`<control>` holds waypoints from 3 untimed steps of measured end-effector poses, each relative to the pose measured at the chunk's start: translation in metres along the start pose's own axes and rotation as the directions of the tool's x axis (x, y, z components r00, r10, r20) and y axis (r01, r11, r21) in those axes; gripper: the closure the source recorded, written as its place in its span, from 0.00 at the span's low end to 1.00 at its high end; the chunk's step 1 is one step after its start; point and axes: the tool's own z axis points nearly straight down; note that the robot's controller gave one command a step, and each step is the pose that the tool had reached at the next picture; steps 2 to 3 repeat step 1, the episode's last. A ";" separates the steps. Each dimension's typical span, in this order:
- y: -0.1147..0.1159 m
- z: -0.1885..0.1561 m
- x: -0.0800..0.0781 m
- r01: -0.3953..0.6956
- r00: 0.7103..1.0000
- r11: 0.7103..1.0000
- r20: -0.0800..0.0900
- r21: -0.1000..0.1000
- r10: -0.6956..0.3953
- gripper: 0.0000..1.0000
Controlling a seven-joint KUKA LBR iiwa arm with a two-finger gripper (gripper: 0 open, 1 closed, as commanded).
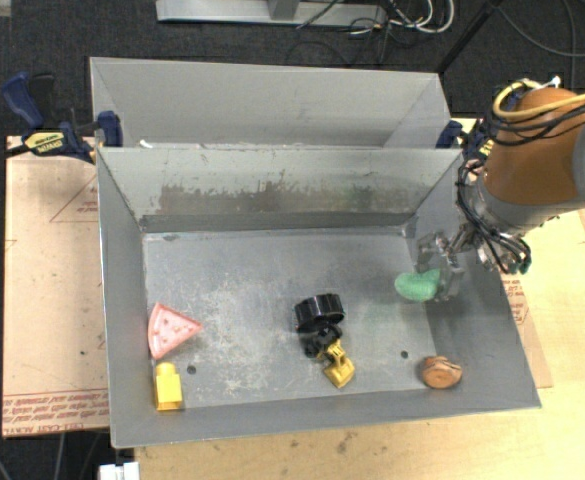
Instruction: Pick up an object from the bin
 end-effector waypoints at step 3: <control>0.000 -0.020 -0.001 0.000 1.000 1.000 0.005 0.002 0.000 1.00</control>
Offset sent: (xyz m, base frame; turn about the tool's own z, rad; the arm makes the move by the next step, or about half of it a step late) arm 0.0002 0.0000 0.0236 0.0000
